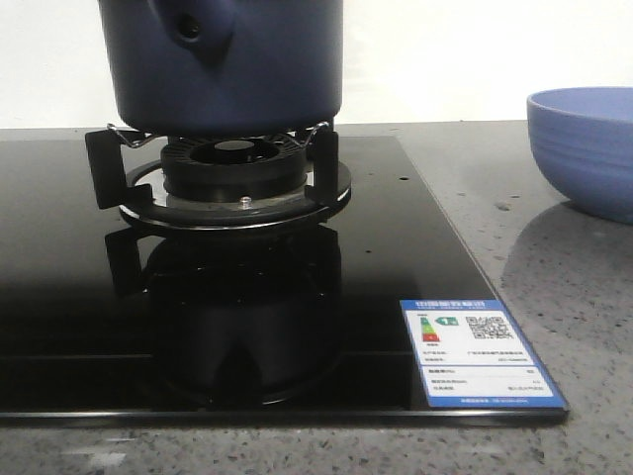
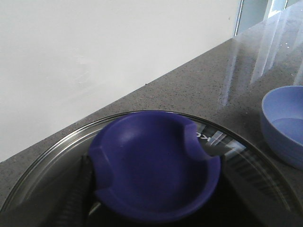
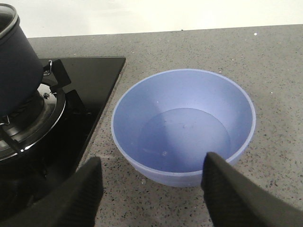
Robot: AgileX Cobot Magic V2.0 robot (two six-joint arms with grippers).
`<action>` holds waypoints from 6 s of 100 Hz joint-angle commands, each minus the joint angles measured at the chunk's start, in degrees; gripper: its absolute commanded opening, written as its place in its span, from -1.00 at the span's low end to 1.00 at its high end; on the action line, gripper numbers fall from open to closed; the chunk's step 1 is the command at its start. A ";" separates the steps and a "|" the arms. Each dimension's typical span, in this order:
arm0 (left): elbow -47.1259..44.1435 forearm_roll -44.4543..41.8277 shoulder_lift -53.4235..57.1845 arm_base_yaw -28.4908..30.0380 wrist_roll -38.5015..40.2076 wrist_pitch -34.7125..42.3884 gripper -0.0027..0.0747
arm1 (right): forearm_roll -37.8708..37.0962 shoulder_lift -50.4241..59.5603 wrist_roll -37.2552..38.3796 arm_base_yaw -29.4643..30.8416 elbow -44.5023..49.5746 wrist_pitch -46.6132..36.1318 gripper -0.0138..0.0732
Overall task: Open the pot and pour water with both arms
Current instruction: 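Lift the water-filled blue bowl with the right gripper toward the pot, then tilt the blue bowl over the open pot with the right gripper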
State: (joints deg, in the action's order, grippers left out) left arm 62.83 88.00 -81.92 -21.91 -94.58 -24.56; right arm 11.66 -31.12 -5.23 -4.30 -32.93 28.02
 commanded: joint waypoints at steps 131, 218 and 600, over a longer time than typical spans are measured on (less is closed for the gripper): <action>5.77 3.87 13.81 20.44 5.03 -3.95 0.00 | -8.86 -36.00 2.99 8.07 -35.37 22.46 0.28; 5.67 1.68 13.69 22.41 5.16 -4.70 0.11 | -8.53 -54.01 2.38 12.55 -39.09 27.46 -0.84; 2.76 2.12 12.20 27.02 5.29 -3.53 0.11 | -10.67 -57.36 1.65 -24.12 -37.92 -64.61 -0.83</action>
State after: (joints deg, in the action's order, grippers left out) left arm 63.55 86.57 -71.15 4.98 -89.96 -27.64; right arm 2.12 -91.79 -3.57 -28.50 -70.03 -26.30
